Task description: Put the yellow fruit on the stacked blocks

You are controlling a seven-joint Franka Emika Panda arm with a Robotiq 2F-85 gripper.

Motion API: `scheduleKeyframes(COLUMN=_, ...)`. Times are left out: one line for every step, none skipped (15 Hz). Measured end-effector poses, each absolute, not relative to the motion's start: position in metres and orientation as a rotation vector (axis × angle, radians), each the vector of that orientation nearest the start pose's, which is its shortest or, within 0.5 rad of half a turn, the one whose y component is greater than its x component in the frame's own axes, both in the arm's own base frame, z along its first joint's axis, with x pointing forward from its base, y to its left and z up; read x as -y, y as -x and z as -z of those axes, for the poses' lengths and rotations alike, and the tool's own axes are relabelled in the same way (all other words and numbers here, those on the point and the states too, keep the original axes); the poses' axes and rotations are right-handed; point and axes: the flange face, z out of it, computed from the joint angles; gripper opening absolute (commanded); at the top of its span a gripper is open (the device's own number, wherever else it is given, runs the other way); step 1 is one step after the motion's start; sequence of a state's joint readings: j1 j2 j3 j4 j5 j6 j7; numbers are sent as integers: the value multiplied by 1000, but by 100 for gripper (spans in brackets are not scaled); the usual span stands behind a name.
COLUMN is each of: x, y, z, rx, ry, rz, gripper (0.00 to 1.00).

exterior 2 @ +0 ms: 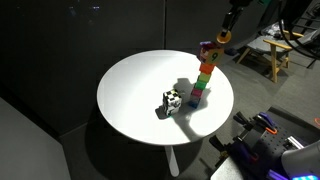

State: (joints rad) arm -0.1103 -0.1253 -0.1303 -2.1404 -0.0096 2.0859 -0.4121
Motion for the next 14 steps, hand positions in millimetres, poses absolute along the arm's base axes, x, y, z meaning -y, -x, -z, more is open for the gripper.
scheduleKeyframes(x=124, y=-505, z=-467, rx=282, ry=3142, rz=115, gripper=38)
scheduleKeyframes(x=122, y=-505, z=-469, rx=287, ry=3141, rz=121, gripper=38)
scheduleKeyframes(x=120, y=-505, z=-471, rx=292, ry=3140, rz=127, gripper=38)
scheduleKeyframes(x=118, y=-505, z=-472, rx=299, ry=3140, rz=131, gripper=38)
scheduleKeyframes(x=115, y=-505, z=-474, rx=306, ry=3139, rz=136, gripper=38)
scheduleKeyframes(x=113, y=-505, z=-475, rx=314, ry=3137, rz=140, gripper=38)
scheduleKeyframes(x=110, y=-505, z=-477, rx=322, ry=3135, rz=145, gripper=38)
scheduleKeyframes(x=106, y=-506, z=-478, rx=330, ry=3132, rz=152, gripper=38)
scheduleKeyframes(x=102, y=-506, z=-480, rx=338, ry=3129, rz=158, gripper=38)
scheduleKeyframes(x=99, y=-506, z=-482, rx=346, ry=3125, rz=165, gripper=38)
scheduleKeyframes(x=95, y=-506, z=-484, rx=353, ry=3122, rz=171, gripper=38)
scheduleKeyframes(x=92, y=-506, z=-485, rx=362, ry=3120, rz=175, gripper=38)
scheduleKeyframes(x=89, y=-506, z=-487, rx=369, ry=3118, rz=177, gripper=38)
scheduleKeyframes(x=86, y=-506, z=-488, rx=377, ry=3116, rz=176, gripper=38)
